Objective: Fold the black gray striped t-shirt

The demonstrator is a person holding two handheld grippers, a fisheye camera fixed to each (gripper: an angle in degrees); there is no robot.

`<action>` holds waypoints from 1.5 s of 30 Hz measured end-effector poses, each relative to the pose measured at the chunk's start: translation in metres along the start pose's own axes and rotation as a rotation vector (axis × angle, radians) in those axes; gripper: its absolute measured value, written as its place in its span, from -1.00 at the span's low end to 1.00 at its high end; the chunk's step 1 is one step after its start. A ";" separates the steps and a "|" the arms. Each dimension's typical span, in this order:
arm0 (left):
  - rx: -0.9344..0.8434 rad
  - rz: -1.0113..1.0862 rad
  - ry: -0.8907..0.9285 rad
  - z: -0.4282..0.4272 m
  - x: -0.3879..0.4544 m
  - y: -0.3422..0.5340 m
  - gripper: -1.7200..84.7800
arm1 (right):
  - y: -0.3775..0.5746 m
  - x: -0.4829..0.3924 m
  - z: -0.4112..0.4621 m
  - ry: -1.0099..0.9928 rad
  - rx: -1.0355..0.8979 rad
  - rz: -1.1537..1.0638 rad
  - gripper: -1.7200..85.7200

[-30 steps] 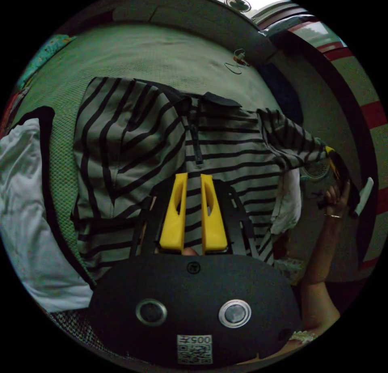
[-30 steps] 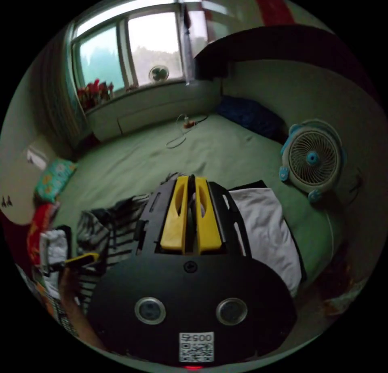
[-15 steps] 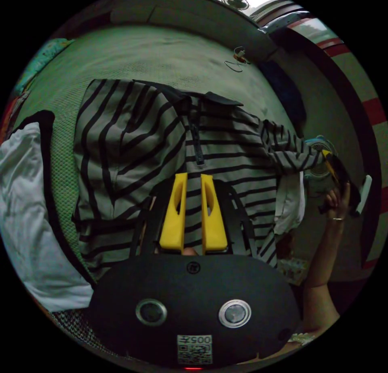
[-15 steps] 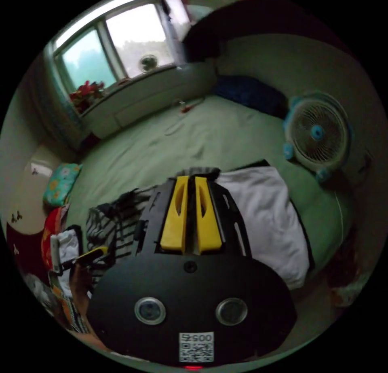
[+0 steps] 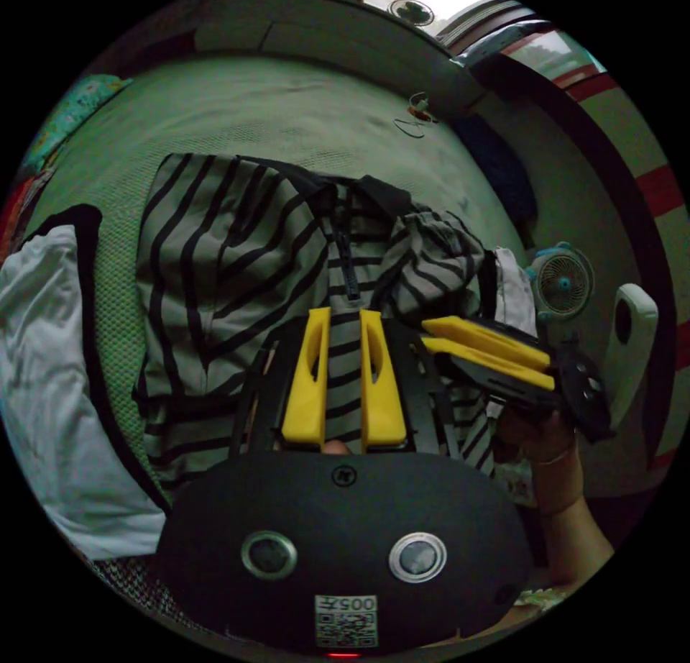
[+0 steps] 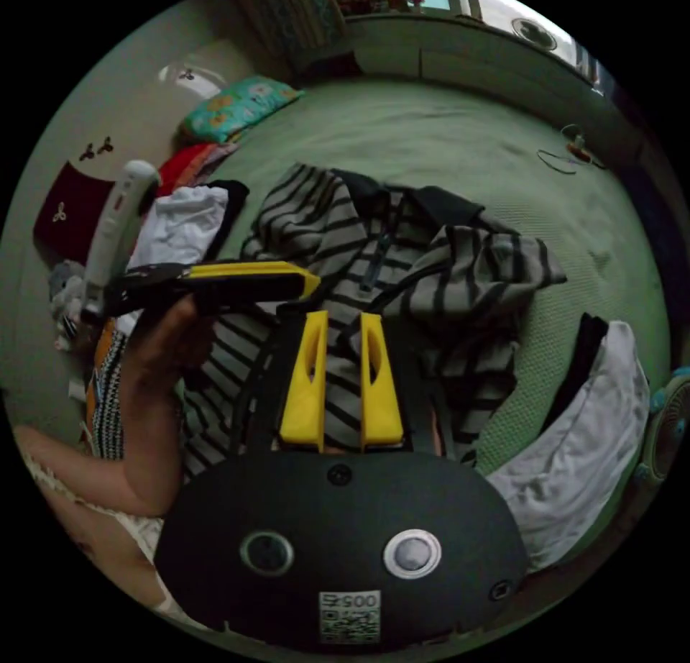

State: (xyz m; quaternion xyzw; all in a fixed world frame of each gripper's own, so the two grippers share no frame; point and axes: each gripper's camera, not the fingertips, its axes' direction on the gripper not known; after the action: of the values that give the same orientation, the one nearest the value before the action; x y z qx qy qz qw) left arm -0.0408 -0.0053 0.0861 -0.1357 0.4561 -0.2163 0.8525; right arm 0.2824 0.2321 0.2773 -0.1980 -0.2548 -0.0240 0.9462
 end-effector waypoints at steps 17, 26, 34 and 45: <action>-0.100 0.084 0.000 0.070 0.065 -0.020 -0.71 | -0.122 0.189 0.007 0.121 -0.012 0.285 -0.74; -0.053 0.113 -0.060 0.066 0.083 -0.016 -0.71 | -0.190 0.179 0.027 0.187 0.035 0.256 -0.99; -0.092 0.080 -0.096 0.074 0.081 -0.015 -0.72 | -0.241 0.137 0.042 0.442 0.002 0.250 -0.90; -0.073 0.068 -0.079 0.067 0.074 -0.013 -0.73 | -0.072 0.087 0.041 0.336 0.053 -0.103 -0.70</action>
State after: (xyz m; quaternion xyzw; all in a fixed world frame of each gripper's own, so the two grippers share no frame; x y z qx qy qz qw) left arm 0.0482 -0.0508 0.0753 -0.1595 0.4341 -0.1649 0.8711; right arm 0.3278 0.1861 0.3784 -0.1528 -0.1036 -0.0987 0.9778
